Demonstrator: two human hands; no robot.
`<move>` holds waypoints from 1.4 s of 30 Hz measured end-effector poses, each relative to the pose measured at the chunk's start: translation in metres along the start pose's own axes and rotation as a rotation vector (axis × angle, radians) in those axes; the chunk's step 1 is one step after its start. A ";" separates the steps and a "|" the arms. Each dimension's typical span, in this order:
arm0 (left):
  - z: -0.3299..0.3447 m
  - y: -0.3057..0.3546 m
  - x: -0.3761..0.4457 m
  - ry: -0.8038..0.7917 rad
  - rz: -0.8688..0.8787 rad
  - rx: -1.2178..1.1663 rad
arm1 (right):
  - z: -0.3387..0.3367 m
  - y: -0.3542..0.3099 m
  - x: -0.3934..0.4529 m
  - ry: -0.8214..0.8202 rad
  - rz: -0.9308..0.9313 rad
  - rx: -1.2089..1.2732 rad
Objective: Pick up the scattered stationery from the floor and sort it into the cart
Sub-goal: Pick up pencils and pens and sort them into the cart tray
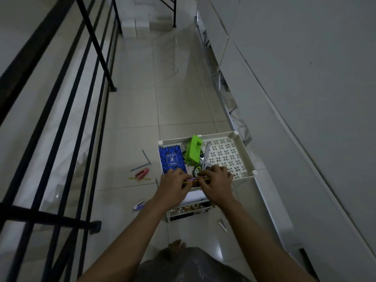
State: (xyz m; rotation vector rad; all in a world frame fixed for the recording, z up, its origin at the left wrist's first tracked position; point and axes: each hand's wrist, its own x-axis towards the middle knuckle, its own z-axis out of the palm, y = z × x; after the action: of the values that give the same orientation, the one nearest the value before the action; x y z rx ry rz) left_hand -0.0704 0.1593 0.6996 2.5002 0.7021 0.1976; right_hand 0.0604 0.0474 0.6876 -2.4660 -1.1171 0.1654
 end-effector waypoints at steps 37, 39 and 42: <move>-0.095 -0.115 -0.185 0.075 -0.397 -0.508 | 0.055 -0.168 -0.115 -0.461 0.089 0.441; -0.098 -0.121 -0.193 0.085 -0.417 -0.512 | 0.057 -0.177 -0.122 -0.523 0.068 0.417; -0.101 -0.128 -0.193 0.088 -0.433 -0.542 | 0.063 -0.184 -0.123 -0.563 0.037 0.365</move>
State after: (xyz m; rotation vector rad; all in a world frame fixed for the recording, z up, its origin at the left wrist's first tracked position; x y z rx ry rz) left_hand -0.3191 0.1970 0.7179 1.7922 1.0464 0.2941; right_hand -0.1662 0.0845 0.7014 -2.1574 -1.1223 1.0286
